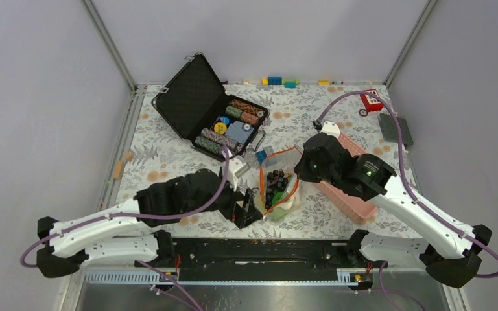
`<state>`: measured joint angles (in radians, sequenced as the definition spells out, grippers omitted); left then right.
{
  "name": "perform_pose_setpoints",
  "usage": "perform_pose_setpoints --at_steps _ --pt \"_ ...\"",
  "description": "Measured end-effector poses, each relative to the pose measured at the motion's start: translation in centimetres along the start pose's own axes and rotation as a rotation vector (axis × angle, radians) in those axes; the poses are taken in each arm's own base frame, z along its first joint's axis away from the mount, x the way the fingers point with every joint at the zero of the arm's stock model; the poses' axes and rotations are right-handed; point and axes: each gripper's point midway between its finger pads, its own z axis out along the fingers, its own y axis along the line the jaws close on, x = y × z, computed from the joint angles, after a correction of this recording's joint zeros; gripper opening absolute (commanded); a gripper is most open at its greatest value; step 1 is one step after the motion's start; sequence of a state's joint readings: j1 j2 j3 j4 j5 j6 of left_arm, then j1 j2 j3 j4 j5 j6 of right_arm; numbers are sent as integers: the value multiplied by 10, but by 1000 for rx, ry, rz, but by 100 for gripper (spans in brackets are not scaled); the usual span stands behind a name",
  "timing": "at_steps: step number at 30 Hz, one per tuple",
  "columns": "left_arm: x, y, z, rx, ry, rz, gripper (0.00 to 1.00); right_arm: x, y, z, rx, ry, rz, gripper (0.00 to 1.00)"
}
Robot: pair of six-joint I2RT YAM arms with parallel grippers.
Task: Place the food in the zip-top bag and seal the zipper
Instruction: Adjust the zipper food storage bag at the center of the board.
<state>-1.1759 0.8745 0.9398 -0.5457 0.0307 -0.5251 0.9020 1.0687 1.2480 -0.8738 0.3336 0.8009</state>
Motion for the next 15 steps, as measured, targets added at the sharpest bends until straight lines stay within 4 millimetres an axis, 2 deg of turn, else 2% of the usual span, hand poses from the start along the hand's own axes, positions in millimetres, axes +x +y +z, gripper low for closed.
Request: perform_pose_setpoints --at_steps 4,11,13,15 --pt "25 0 10 -62 74 49 82 -1 0 2 13 -5 7 0" --pt "48 4 37 -112 164 75 75 -3 -1 4 23 -12 19 0" --pt "51 4 43 -121 178 80 70 -3 -1 4 24 -13 25 0" --pt "51 5 47 -132 185 85 60 -3 0 3 22 -15 31 0"
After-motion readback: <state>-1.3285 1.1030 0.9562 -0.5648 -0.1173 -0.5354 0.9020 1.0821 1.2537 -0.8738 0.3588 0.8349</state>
